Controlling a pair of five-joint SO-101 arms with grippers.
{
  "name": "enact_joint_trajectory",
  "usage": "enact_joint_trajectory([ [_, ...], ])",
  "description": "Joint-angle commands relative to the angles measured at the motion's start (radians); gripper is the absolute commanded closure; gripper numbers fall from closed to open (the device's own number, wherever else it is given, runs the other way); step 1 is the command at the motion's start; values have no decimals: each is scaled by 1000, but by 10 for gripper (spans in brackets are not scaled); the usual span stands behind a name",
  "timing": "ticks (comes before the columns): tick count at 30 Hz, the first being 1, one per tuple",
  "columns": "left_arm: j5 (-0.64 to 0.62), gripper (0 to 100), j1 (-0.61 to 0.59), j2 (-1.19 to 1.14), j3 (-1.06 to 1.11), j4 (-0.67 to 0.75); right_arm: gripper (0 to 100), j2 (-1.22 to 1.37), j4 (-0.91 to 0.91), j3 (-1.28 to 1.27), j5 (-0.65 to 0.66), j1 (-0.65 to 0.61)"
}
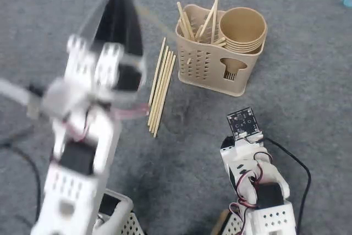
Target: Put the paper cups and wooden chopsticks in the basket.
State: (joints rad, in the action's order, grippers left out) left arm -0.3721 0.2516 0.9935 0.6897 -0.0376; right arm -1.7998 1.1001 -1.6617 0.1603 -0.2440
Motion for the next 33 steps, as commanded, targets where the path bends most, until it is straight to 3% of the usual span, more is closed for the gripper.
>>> enact_joint_trajectory([
  [1,9,989,11,-428,-420,-8,990,-15,4,-21,18,8],
  [7,12,989,17,-801,-774,-8,990,-15,4,-21,18,8],
  [12,14,989,11,-953,-840,-8,990,-15,1,-21,20,8],
  [15,25,989,8,-996,-805,-5,990,-15,-1,-21,20,8],
  [21,175,989,20,-1008,-633,43,990,-15,-4,-21,37,7],
  [25,181,989,15,-1007,-484,204,990,-15,-2,-21,75,7],
  [33,176,948,31,-1003,-357,210,990,-15,-2,-21,78,7],
])
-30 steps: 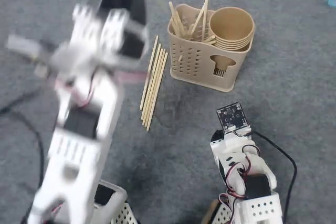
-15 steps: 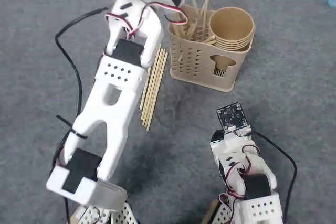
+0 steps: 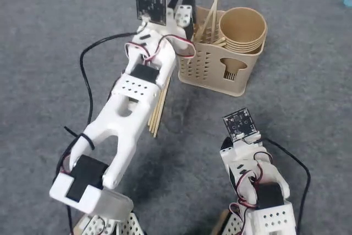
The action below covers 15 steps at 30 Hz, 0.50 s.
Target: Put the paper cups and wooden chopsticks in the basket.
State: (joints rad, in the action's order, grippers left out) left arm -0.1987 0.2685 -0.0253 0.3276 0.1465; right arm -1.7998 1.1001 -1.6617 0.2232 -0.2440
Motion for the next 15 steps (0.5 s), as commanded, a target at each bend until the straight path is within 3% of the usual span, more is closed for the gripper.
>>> enact_joint_trajectory([
  [1,3,906,12,21,2,2,990,-15,-2,-21,15,7],
  [5,3,695,9,117,-31,-253,990,-15,-4,-21,14,7],
  [7,3,635,9,180,-70,-397,990,-15,-4,-21,14,7],
  [15,3,688,-74,525,-134,-937,990,-15,-4,-21,12,7],
])
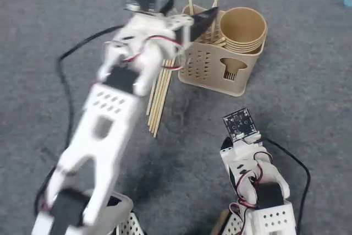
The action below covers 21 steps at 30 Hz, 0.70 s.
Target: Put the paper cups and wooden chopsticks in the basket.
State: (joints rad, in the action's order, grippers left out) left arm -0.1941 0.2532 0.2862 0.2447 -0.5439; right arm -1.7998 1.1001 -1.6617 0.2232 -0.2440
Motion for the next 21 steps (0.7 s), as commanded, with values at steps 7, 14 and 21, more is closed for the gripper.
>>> enact_joint_trajectory([
  [7,-129,850,-359,359,70,-669,990,-15,-2,-20,11,7],
  [14,-189,927,-732,417,475,-508,987,-15,-8,5,-112,1],
  [21,-183,927,-841,539,885,-345,987,-15,36,167,-137,-116],
])
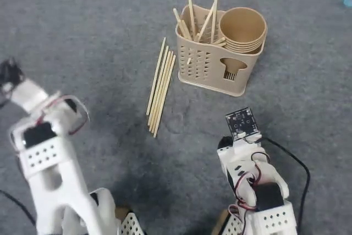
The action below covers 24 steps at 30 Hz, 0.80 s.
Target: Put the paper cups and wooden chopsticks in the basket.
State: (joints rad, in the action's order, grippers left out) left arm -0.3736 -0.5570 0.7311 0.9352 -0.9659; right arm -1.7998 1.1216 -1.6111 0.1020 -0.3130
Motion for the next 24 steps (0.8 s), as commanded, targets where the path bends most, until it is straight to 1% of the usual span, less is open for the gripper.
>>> enact_joint_trajectory([
  [1,15,927,-35,117,249,84,987,-15,10,143,-15,-62],
  [4,149,929,-46,207,401,98,986,-13,-25,193,-14,-128],
  [6,232,929,-98,285,487,118,986,-12,-58,221,-14,-170],
  [9,241,930,-170,427,542,123,986,15,-127,249,-14,-234],
  [11,241,930,-157,522,585,120,986,85,-185,273,-37,-274],
  [16,241,930,-77,723,648,31,986,418,-305,419,-153,-331],
  [19,241,930,-61,829,676,-11,986,659,-387,508,-196,-380],
  [24,241,930,-61,1002,716,-92,984,1027,-634,597,-265,-415],
])
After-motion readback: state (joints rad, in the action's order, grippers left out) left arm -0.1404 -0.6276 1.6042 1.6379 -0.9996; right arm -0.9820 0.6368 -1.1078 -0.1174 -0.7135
